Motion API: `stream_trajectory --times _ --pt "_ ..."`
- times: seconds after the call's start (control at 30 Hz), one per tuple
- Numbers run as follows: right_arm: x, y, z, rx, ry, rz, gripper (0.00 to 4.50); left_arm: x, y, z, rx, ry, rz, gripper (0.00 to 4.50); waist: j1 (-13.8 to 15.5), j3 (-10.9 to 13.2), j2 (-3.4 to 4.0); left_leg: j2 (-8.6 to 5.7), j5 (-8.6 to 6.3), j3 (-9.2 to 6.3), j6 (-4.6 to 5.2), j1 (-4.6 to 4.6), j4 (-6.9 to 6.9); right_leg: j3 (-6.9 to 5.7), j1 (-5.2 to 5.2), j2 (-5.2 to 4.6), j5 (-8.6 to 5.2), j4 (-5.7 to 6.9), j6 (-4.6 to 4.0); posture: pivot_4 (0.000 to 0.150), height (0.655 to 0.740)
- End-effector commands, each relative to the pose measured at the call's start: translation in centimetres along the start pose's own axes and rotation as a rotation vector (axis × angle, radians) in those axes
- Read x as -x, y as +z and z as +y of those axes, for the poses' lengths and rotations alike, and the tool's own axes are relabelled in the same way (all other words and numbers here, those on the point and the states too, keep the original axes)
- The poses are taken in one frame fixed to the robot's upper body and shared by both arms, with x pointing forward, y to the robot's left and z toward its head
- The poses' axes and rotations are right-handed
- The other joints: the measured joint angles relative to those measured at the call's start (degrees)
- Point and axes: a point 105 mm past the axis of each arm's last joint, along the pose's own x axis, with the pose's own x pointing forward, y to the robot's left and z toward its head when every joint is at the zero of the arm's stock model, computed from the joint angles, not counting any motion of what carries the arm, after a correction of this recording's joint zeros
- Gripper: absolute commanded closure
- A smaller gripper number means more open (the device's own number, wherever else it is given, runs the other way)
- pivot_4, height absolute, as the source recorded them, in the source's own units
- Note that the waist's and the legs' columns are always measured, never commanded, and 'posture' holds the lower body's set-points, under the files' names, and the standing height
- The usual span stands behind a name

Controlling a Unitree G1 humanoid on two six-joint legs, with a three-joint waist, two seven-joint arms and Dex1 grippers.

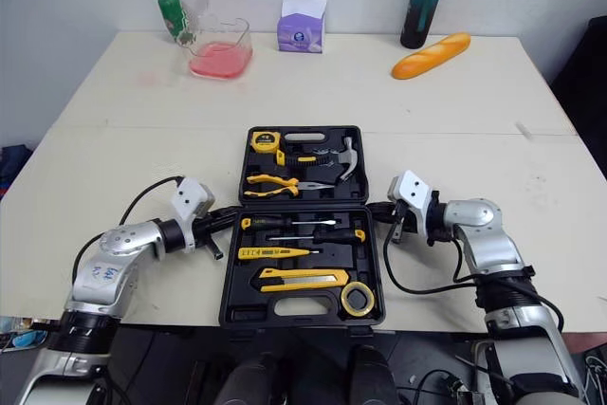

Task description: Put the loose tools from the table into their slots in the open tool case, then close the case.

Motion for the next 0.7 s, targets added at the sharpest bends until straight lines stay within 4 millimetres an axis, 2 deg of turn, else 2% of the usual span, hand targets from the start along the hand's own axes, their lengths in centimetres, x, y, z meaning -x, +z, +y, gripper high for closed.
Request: stream_trajectory --times 0.03,0.17,0.33,0.7 --pt "0.3 1.2 0.1 0.032 0.032 -0.013 4.50 -2.1 1.8 -1.4 -0.063 -0.102 -0.038 4.46 0.31 0.00 0.00 -0.03 0.03 -0.04 0.02 -0.02 0.00 -0.01 0.00 -0.01 0.01 -0.01 0.01 0.150 0.7400" --pt "1.2 1.0 -0.4 0.018 -0.009 -0.008 4.50 -2.9 2.3 -0.6 -0.070 -0.093 -0.034 4.46 1.01 0.00 0.00 -0.10 0.04 -0.06 0.05 -0.06 0.01 -0.02 0.02 -0.06 0.04 -0.04 0.05 0.150 0.7400" --pt "1.4 0.8 -1.0 0.045 -0.066 -0.011 4.50 -3.2 1.9 0.3 -0.064 -0.062 -0.005 4.46 1.04 0.00 0.00 -0.10 0.05 -0.05 0.05 -0.06 0.01 -0.05 0.02 -0.04 0.04 -0.03 0.06 0.150 0.7400" --pt "1.4 0.0 -1.3 -0.011 -0.101 -0.007 4.50 -1.5 0.6 2.2 -0.020 0.036 0.044 4.46 0.73 0.00 0.00 -0.08 0.08 -0.05 0.04 -0.02 0.04 -0.03 0.04 -0.02 0.05 0.02 0.07 0.150 0.7400"
